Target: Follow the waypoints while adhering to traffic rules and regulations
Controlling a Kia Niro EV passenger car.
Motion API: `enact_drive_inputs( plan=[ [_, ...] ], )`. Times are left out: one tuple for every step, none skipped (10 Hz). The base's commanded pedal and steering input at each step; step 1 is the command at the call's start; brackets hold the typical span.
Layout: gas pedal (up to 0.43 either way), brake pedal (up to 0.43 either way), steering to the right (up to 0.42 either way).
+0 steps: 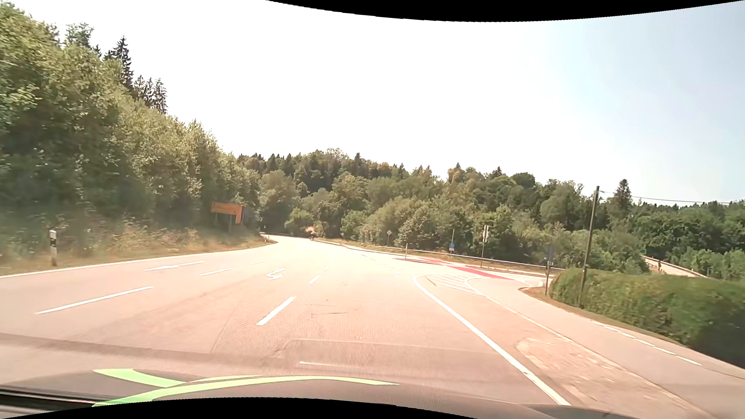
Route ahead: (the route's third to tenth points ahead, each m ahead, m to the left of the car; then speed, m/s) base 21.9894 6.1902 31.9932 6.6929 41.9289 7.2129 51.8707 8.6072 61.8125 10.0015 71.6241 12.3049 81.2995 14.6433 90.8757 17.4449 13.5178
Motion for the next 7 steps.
enact_drive_inputs(
  plan=[
    [0.028,0.000,-0.011],
    [0.028,0.000,-0.011],
    [0.028,0.000,-0.011],
    [0.028,0.000,-0.011],
    [0.028,0.000,-0.011],
    [0.028,0.000,-0.012],
    [0.028,0.000,-0.012]
  ],
)
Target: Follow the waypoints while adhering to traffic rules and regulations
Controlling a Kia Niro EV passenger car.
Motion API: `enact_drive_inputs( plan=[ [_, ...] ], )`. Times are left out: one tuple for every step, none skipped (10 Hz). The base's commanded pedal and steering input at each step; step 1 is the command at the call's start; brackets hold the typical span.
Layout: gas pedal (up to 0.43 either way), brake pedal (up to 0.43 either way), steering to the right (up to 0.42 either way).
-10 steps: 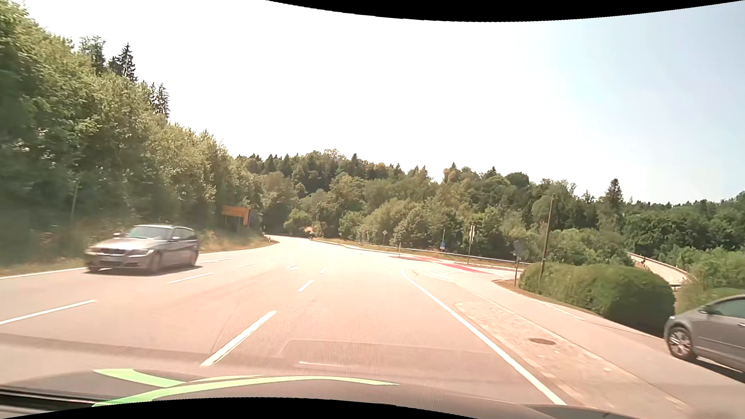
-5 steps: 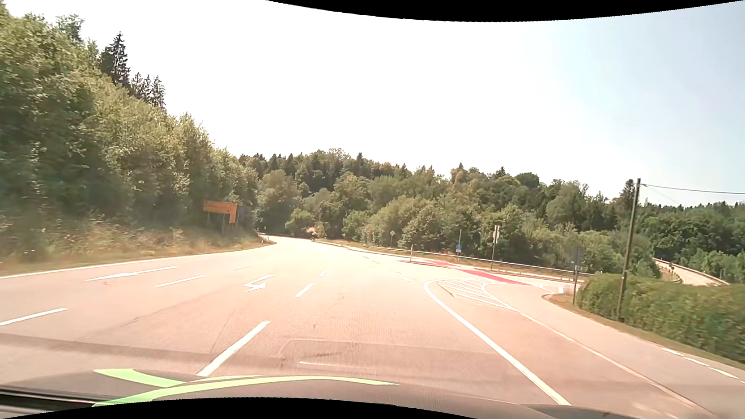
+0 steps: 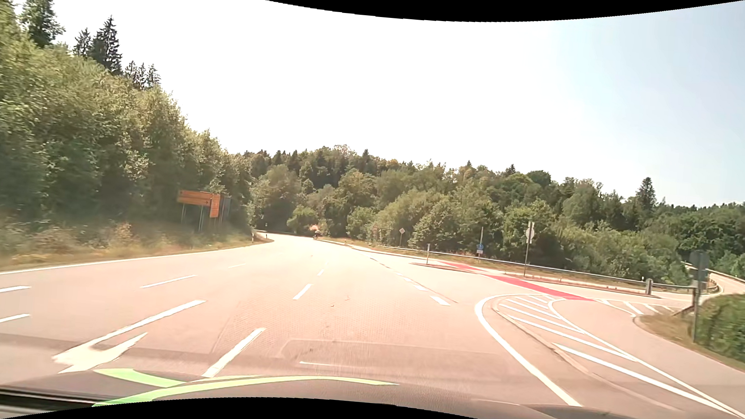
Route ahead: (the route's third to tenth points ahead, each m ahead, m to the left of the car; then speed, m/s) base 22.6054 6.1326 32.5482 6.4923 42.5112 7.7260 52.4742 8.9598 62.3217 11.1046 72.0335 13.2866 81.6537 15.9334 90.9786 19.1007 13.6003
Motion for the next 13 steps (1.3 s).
enact_drive_inputs(
  plan=[
    [0.028,0.000,-0.013],
    [0.028,0.000,-0.013],
    [0.028,0.000,-0.013],
    [0.028,0.000,-0.013],
    [0.020,0.000,-0.013],
    [0.020,0.000,-0.013],
    [0.020,0.000,-0.013],
    [0.020,0.000,-0.014],
    [0.020,0.000,-0.014],
    [0.008,0.000,-0.014],
    [0.000,0.000,-0.014],
    [0.000,0.000,-0.015],
    [0.000,0.000,-0.016]
  ],
)
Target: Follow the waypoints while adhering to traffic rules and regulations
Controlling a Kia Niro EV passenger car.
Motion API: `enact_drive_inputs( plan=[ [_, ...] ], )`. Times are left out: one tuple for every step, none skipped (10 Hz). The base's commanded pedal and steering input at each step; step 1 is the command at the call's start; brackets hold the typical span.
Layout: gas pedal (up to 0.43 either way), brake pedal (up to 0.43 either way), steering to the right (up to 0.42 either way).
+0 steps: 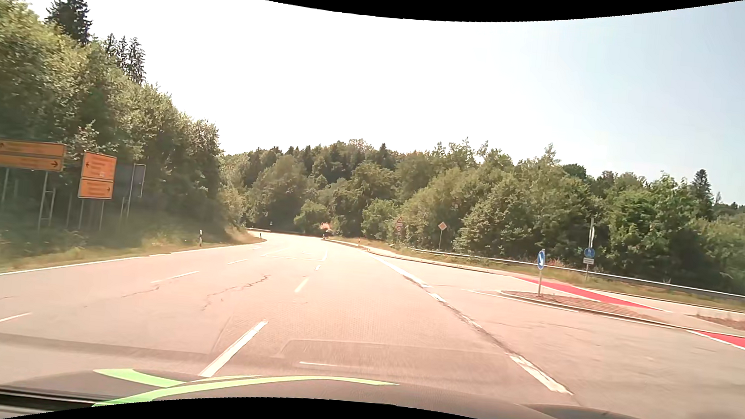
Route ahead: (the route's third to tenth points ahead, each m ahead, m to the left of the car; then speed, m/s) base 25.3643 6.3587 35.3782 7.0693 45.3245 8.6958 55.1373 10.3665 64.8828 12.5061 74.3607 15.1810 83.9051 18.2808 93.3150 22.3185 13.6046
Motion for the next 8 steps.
enact_drive_inputs(
  plan=[
    [0.000,0.000,-0.017],
    [0.000,0.000,-0.017],
    [0.000,0.000,-0.019],
    [0.000,0.000,-0.019],
    [0.000,0.000,-0.019],
    [0.000,0.000,-0.019],
    [0.000,0.000,-0.019],
    [0.000,0.000,-0.020]
  ],
)
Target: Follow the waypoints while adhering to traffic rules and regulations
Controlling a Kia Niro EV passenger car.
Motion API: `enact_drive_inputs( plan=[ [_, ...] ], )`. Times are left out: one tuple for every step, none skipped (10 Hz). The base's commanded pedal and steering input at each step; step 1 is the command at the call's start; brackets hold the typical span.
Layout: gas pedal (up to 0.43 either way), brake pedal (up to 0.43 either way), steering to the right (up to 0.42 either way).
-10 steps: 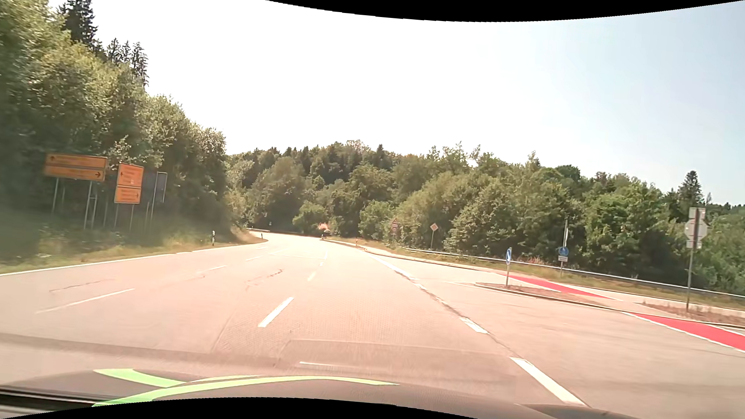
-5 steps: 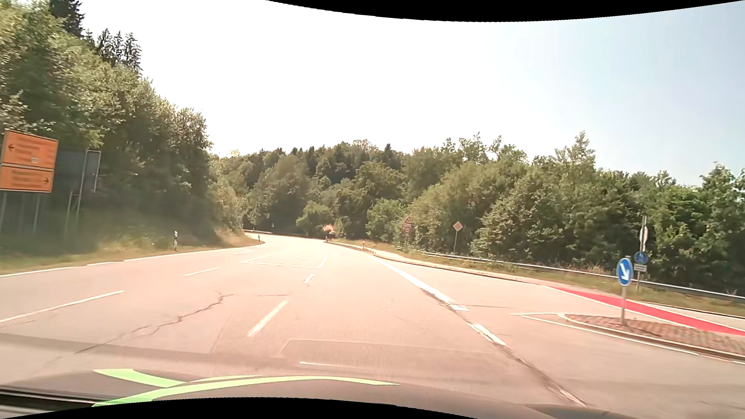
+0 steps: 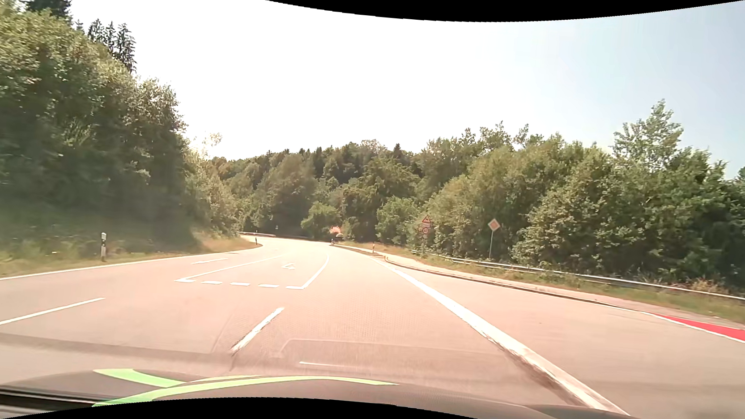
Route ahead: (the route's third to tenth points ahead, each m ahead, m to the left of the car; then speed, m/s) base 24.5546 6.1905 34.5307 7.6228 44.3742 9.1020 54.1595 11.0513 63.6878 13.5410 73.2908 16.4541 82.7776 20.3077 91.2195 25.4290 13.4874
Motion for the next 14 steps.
enact_drive_inputs(
  plan=[
    [0.000,0.000,-0.020],
    [0.000,0.000,-0.020],
    [0.000,0.000,-0.020],
    [0.000,0.000,-0.020],
    [0.000,0.000,-0.020],
    [0.000,0.000,-0.020],
    [0.000,0.000,-0.015],
    [0.000,0.000,-0.010],
    [0.000,0.000,-0.009],
    [0.000,0.000,-0.009],
    [0.000,0.000,-0.009],
    [0.000,0.000,-0.009],
    [0.000,0.000,-0.009],
    [0.000,0.000,-0.009]
  ],
)
